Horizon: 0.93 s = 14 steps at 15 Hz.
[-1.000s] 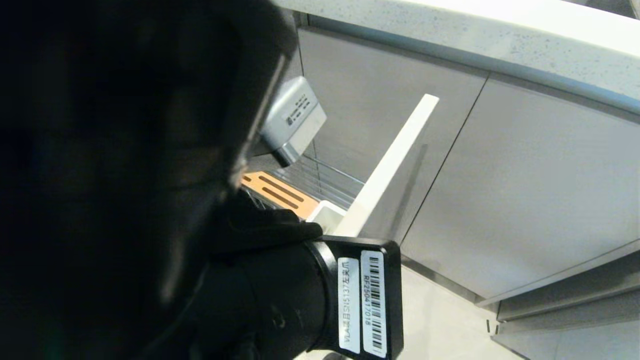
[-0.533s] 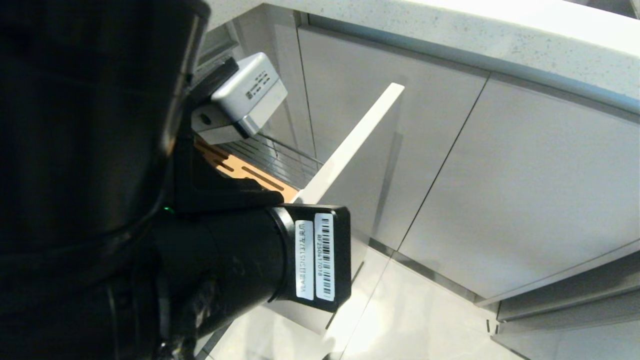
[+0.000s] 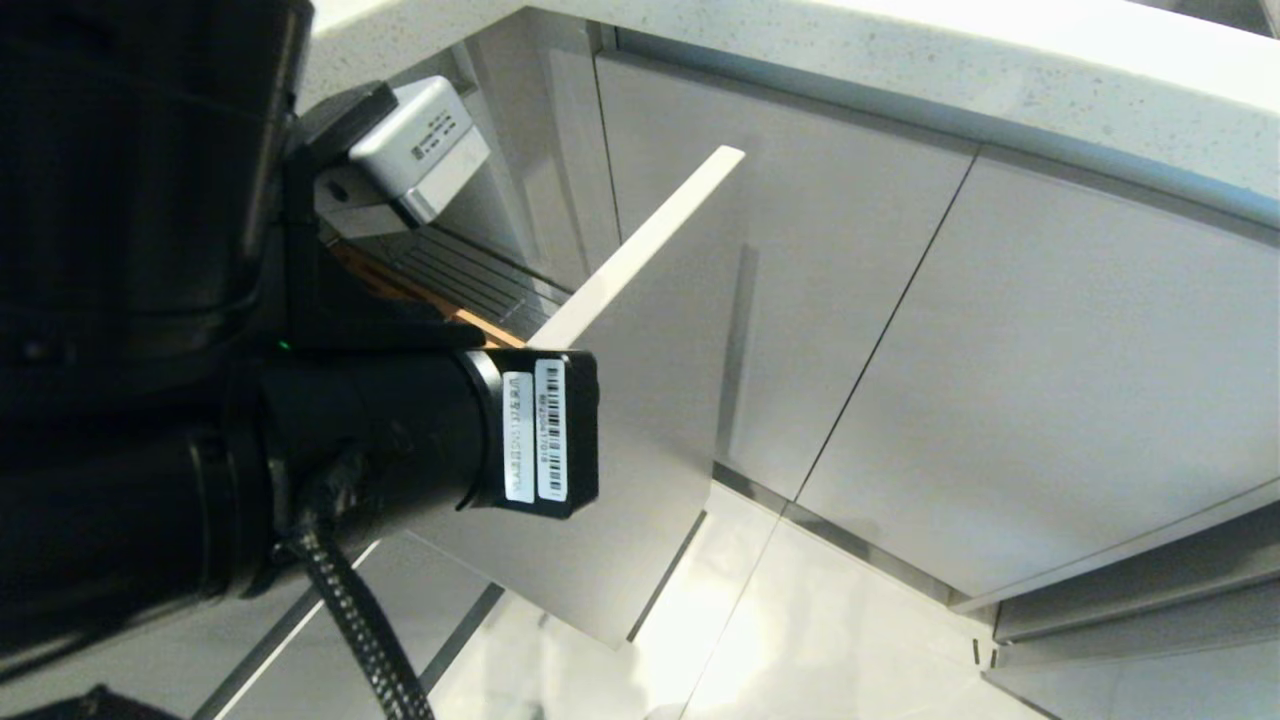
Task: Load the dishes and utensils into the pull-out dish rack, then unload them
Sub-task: Close the cupboard
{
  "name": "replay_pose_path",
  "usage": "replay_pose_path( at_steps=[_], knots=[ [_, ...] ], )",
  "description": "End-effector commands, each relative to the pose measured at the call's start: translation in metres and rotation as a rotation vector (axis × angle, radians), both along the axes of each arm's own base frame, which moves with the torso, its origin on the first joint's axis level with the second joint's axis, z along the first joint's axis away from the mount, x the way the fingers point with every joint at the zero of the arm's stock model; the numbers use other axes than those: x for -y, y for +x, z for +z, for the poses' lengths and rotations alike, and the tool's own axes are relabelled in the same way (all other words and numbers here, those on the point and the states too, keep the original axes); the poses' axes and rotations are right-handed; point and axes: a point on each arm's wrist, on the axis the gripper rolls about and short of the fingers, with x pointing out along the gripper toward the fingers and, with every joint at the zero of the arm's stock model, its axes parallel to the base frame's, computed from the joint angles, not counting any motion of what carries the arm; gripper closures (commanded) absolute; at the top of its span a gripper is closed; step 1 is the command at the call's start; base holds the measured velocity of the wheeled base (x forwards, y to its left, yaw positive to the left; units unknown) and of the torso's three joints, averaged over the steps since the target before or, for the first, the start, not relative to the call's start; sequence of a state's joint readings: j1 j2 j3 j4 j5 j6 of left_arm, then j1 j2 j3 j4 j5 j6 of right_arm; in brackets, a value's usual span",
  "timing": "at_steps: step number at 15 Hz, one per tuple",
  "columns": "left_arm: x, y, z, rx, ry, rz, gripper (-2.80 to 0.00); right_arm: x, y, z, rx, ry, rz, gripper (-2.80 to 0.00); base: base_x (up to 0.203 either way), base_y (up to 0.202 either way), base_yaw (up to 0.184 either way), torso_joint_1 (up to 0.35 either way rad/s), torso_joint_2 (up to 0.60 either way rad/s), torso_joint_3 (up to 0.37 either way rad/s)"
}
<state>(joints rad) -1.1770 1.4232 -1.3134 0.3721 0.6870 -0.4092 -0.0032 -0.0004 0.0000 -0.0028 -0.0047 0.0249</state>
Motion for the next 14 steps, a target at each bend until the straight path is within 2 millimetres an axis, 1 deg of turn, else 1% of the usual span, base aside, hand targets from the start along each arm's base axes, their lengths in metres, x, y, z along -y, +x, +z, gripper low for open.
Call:
replay_pose_path(
  at_steps=[1, 5, 8, 14],
  knots=[
    [-0.01, 0.005, 0.004, 0.014, 0.001, 0.035, 0.0, 0.0, 0.0, 0.0, 0.003, 0.0, 0.0, 0.0, 0.0, 0.0, 0.0, 0.0, 0.0, 0.0],
    [-0.021, 0.021, 0.004, 0.033, 0.048, 0.104, 0.0, 0.0, 0.0, -0.001, 0.001, 0.0, 0.0, 0.0, 0.0, 0.0, 0.0, 0.0, 0.0, 0.0],
    [-0.035, 0.038, 0.005, 0.048, 0.085, 0.187, 0.0, 0.0, 0.0, 0.0, 0.003, 0.0, 0.0, 0.0, 0.0, 0.0, 0.0, 0.0, 0.0, 0.0],
    [-0.067, 0.062, 0.011, 0.078, 0.148, 0.337, 0.0, 0.0, 0.0, 0.0, 0.003, 0.001, 0.0, 0.0, 0.0, 0.0, 0.0, 0.0, 0.0, 0.0]
  ],
)
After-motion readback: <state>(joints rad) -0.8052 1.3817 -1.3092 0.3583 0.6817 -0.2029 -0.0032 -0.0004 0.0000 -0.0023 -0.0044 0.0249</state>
